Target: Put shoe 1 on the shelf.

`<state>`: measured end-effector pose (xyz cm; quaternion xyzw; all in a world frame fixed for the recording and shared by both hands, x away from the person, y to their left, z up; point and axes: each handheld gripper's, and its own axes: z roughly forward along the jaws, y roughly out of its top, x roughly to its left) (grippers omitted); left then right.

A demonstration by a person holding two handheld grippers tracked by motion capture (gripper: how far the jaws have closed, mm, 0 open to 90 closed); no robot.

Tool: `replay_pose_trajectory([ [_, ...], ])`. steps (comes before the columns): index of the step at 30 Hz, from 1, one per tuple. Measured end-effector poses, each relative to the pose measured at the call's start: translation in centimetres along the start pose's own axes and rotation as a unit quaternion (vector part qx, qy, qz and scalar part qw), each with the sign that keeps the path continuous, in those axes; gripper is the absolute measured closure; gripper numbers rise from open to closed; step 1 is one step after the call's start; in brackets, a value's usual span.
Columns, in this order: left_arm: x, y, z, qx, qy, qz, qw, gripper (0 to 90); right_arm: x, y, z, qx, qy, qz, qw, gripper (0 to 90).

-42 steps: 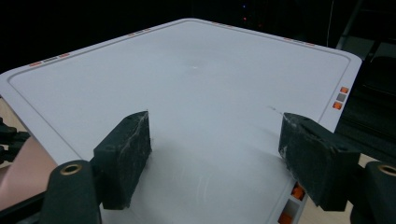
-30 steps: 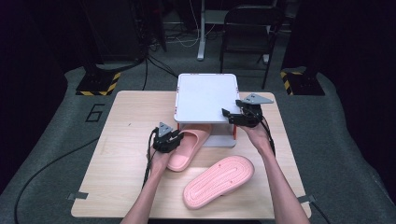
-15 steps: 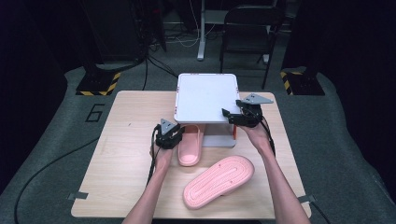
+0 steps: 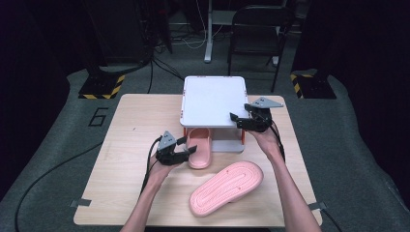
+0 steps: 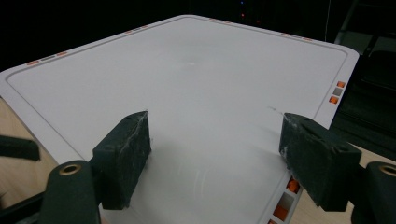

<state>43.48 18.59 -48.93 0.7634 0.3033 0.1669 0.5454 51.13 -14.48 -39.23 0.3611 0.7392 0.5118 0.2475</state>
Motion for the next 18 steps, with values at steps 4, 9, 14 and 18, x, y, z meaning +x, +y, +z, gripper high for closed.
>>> replay_pose_trajectory([
  [4,-1.3,-1.5,0.1,0.017,-0.027,0.027,0.9991,26.4,0.0,0.0,0.0,0.001,-0.002,0.0,1.0,24.4],
  [9,-2.4,-2.6,1.3,0.057,-0.013,0.086,0.9946,24.6,0.1,0.1,0.1,0.0,-0.005,0.001,1.0,24.4],
  [14,-2.2,-2.2,2.1,0.073,0.018,0.102,0.9919,24.3,0.0,0.0,0.0,0.002,0.0,0.003,1.0,24.6],
  [18,-1.4,-1.6,3.1,0.074,0.046,0.079,0.9931,30.0,0.0,0.1,0.0,0.003,0.0,0.002,1.0,24.8],
])
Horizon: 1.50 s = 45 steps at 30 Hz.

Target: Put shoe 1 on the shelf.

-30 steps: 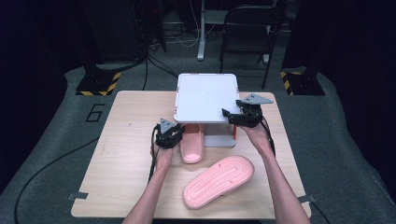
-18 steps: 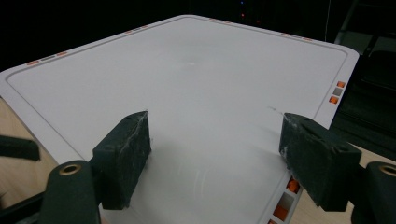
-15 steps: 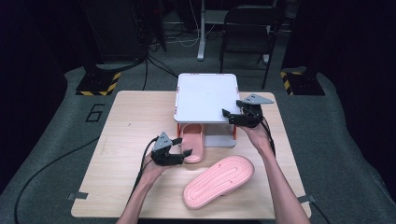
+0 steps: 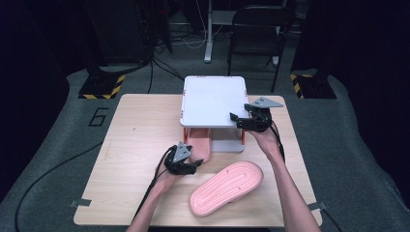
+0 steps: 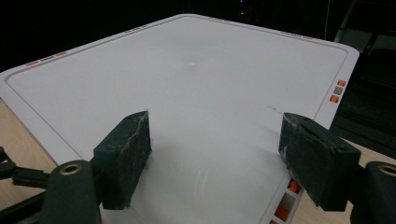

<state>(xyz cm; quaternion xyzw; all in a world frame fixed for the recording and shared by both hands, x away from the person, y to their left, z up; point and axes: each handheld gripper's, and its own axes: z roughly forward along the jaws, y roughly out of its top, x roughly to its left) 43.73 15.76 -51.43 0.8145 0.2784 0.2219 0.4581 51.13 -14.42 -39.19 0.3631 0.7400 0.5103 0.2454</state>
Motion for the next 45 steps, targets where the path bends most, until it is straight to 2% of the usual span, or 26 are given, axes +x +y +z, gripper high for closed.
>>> replay_pose_trajectory([
  [7,0.8,0.9,1.9,-0.004,0.028,-0.032,0.9991,30.7,0.0,0.0,0.0,-0.002,0.001,0.001,1.0,25.1],
  [13,1.2,1.3,3.0,-0.003,0.046,-0.038,0.9982,32.1,0.0,0.0,0.0,-0.001,0.003,0.001,1.0,25.5],
  [25,1.2,1.4,3.1,0.001,0.054,-0.041,0.9977,32.5,0.0,0.0,0.0,-0.001,0.006,0.002,1.0,25.9],
  [27,1.2,1.5,2.9,-0.001,0.053,-0.05,0.9974,32.1,0.0,0.0,0.0,-0.002,0.006,0.002,1.0,25.8],
  [29,1.3,1.6,2.2,-0.016,0.034,-0.063,0.9973,26.9,0.0,0.0,0.0,-0.003,0.002,0.0,1.0,25.1],
  [31,1.4,1.5,1.1,-0.044,0.033,-0.075,0.9957,25.3,0.2,0.0,-0.2,-0.008,-0.005,-0.007,0.9999,24.3],
  [32,1.6,1.4,0.4,-0.05,0.03,-0.078,0.9953,23.5,0.3,-0.1,-0.4,-0.012,-0.004,-0.005,0.9999,23.6],
  [35,2.0,1.0,-1.8,-0.068,0.033,-0.089,0.9932,21.0,0.6,-0.2,-1.2,-0.025,-0.011,-0.001,0.9996,21.5],
  [39,2.5,0.0,-4.6,-0.076,0.045,-0.083,0.9927,20.4,0.9,-0.5,-3.0,-0.039,-0.024,-0.002,0.999,21.5],
  [40,2.6,-0.2,-5.2,-0.073,0.044,-0.079,0.9932,20.5,1.0,-0.6,-3.7,-0.044,-0.026,-0.004,0.9987,21.5],
  [43,2.9,-1.5,-7.5,-0.082,0.062,-0.082,0.9913,20.6,1.2,-1.2,-5.4,-0.056,-0.032,-0.005,0.9979,21.6],
  [45,3.2,-2.2,-8.6,-0.085,0.072,-0.091,0.9895,20.8,1.3,-1.8,-6.6,-0.062,-0.037,-0.003,0.9974,21.9],
])
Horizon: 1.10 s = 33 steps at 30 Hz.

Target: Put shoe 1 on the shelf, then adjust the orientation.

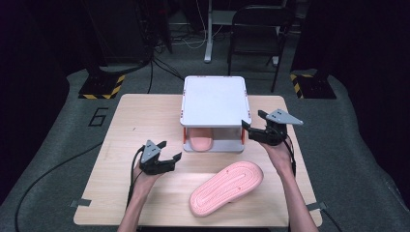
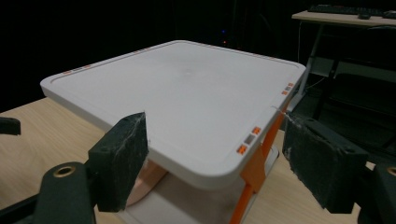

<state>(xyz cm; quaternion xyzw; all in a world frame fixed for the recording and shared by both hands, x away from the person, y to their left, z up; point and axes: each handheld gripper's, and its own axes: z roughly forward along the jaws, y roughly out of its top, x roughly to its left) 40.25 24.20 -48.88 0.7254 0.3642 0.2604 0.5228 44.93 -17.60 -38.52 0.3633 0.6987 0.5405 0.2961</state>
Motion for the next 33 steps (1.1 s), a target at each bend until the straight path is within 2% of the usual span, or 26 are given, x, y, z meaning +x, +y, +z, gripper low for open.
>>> replay_pose_trajectory([
  [4,1.0,-1.0,-2.2,-0.007,0.019,-0.017,0.9996,21.7,0.2,-1.2,-2.4,-0.002,-0.013,-0.001,0.9999,22.1],
  [6,1.4,-1.6,-2.9,-0.004,0.026,-0.019,0.9995,22.0,0.5,-1.9,-3.5,0.003,-0.018,-0.003,0.9998,22.2],
  [11,1.9,-1.8,-3.5,-0.009,0.035,-0.03,0.9989,22.5,1.3,-4.0,-5.6,0.015,-0.016,-0.008,0.9997,22.0],
  [16,2.0,-2.6,-3.3,0.004,0.028,-0.026,0.9992,23.0,1.4,-5.0,-6.3,0.031,-0.017,0.0,0.9994,22.0],
  [20,2.2,-2.5,-3.5,-0.008,0.027,-0.031,0.9991,23.1,1.3,-4.9,-6.5,0.019,-0.017,0.014,0.9996,21.7],
  [23,2.2,-2.4,-4.0,-0.007,0.032,-0.031,0.999,23.1,1.6,-5.4,-6.8,0.016,-0.01,0.017,0.9997,21.7],
  [29,2.3,-2.6,-4.5,-0.01,0.04,-0.036,0.9985,23.2,3.2,-6.8,-7.2,0.034,0.004,0.007,0.9994,21.1],
  [33,2.3,-2.9,-4.5,-0.007,0.044,-0.041,0.9982,23.1,4.7,-8.2,-7.8,0.043,0.011,0.011,0.999,20.5],
])
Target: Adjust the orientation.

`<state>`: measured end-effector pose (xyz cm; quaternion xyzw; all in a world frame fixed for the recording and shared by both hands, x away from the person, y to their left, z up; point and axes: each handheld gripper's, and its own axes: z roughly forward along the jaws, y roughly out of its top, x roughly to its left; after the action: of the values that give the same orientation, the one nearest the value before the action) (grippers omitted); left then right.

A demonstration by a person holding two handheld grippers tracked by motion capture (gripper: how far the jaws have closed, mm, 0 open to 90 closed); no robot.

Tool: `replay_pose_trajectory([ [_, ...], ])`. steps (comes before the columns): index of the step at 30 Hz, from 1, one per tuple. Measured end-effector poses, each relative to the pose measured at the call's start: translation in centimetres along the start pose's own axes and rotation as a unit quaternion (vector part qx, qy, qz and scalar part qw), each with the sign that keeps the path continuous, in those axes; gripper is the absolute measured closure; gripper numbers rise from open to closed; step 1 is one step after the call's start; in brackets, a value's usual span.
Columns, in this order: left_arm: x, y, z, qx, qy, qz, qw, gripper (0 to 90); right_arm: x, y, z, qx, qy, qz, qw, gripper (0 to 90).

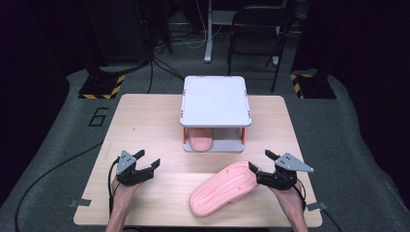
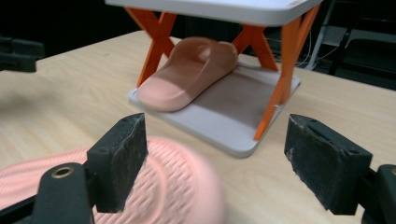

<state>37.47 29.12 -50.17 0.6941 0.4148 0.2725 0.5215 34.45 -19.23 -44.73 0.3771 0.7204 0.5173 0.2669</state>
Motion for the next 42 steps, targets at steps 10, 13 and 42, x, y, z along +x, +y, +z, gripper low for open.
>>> replay_pose_trajectory([
  [10,-0.8,0.6,0.1,-0.003,-0.005,0.013,0.9999,23.5,2.1,-2.2,-1.3,0.029,-0.002,-0.026,0.9992,17.0],
  [13,-0.6,0.5,0.1,-0.002,-0.002,0.008,1.0,23.5,2.4,-2.3,-1.6,0.035,-0.001,-0.019,0.9992,15.6],
  [42,-0.1,0.6,-0.3,-0.008,0.007,-0.004,0.9999,24.6,-0.5,-3.1,-0.5,0.057,-0.025,-0.03,0.9976,20.1],
])
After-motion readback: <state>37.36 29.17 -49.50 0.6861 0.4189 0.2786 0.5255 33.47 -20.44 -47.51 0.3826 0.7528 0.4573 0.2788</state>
